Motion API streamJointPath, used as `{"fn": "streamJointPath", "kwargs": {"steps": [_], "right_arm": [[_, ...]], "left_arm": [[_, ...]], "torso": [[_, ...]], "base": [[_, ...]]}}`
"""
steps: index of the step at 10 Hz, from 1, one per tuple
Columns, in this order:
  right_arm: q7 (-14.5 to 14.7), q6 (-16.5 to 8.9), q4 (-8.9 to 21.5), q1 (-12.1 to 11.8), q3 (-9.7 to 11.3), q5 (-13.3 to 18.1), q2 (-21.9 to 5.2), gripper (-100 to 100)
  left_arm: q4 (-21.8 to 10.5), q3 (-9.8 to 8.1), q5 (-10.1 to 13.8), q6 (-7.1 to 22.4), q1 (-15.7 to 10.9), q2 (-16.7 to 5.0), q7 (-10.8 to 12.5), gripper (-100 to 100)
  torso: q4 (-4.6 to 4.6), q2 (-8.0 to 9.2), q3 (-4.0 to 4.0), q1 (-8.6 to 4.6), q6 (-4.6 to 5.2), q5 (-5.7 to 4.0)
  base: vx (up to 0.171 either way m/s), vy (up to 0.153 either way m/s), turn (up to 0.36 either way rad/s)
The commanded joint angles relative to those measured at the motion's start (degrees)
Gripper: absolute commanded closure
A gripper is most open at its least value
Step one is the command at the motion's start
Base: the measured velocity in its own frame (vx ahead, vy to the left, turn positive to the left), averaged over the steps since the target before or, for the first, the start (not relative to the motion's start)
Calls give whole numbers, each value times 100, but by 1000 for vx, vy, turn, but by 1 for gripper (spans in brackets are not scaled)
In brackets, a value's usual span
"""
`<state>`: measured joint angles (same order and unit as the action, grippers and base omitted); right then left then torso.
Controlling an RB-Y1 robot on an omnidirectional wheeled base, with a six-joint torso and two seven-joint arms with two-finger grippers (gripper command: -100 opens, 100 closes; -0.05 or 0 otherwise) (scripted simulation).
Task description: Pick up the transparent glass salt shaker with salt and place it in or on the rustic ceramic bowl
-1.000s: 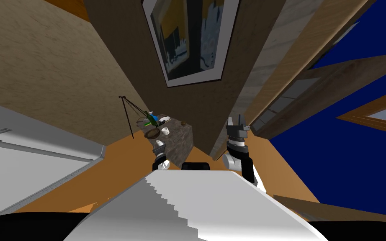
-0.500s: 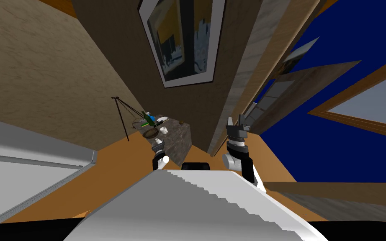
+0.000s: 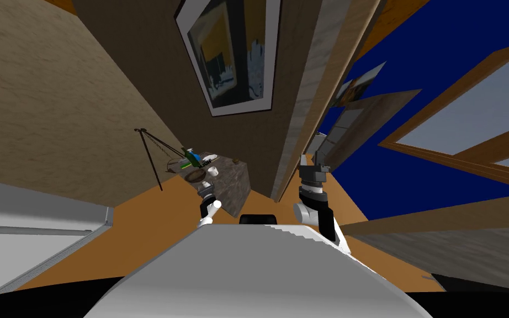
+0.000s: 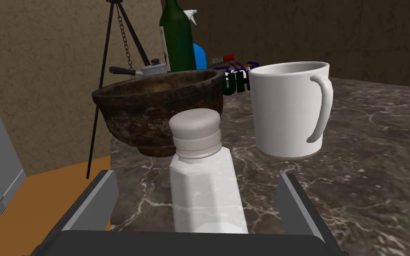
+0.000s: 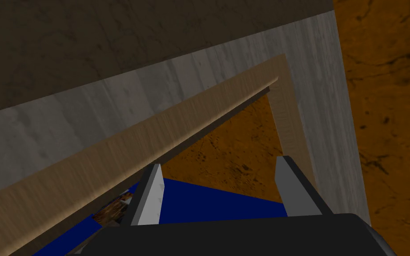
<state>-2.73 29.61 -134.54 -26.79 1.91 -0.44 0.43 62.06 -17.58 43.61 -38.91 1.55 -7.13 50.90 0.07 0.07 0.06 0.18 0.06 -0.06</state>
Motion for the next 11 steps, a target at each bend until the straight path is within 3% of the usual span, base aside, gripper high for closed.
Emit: {"fn": "streamJointPath", "kwargs": {"steps": [1, 2, 3, 4, 5, 6, 8, 9, 10, 11], "right_arm": [[0, 0, 0, 0, 0, 0, 0, 0], [0, 0, 0, -1, 0, 0, 0, 0], [0, 0, 0, 0, 0, 0, 0, 0], [0, 0, 0, -1, -1, 0, 0, 0], [0, 0, 0, 0, 0, 0, 0, 0], [0, 0, 0, -1, -1, 0, 0, 0], [0, 0, 0, -1, -1, 0, 0, 0], [0, 0, 0, -1, -1, 0, 0, 0], [0, 0, 0, -2, -1, 0, -1, 0], [0, 0, 0, -2, -1, 0, -1, 0]], "left_arm": [[-237, -112, -5, 2, -222, -27, -4, -100], [-420, -342, -9, 5, -422, -103, 4, -100], [-566, -342, -9, 5, -547, -103, 4, -100], [-710, -573, -14, 8, -745, -179, 12, -100], [-896, -573, -14, 8, -872, -179, 12, -100], [-1079, -803, -18, 11, -1069, -255, 20, -100], [-1246, -803, -18, 11, -1197, -255, 20, -100], [-1161, -799, -14, 34, -1161, -251, 6, -100], [-1181, -799, -15, 25, -1168, -253, 13, 100], [-1179, -799, -15, 26, -1167, -253, 12, 100]], "torso": [[0, 0, 0, 0, 0, 0], [0, -1, 0, 5, -2, 1], [1, 2, 1, 11, 0, 2], [0, -2, 0, 11, -3, 2], [1, 4, 2, 8, -1, 2], [0, -1, 0, 7, -3, 2], [0, -2, 0, 6, -3, 1], [-3, -15, -8, 13, -5, 3], [-5, -25, -14, 16, -5, 3], [-7, -30, -17, 17, -5, 4]], "base": [[-88, -21, -86], [-99, -6, -166], [-83, -9, -84], [-107, -21, -146], [-85, -22, -88], [-94, -37, -173], [-60, -18, -34], [-9, -2, 2], [0, 0, 0], [0, 0, 0]]}}
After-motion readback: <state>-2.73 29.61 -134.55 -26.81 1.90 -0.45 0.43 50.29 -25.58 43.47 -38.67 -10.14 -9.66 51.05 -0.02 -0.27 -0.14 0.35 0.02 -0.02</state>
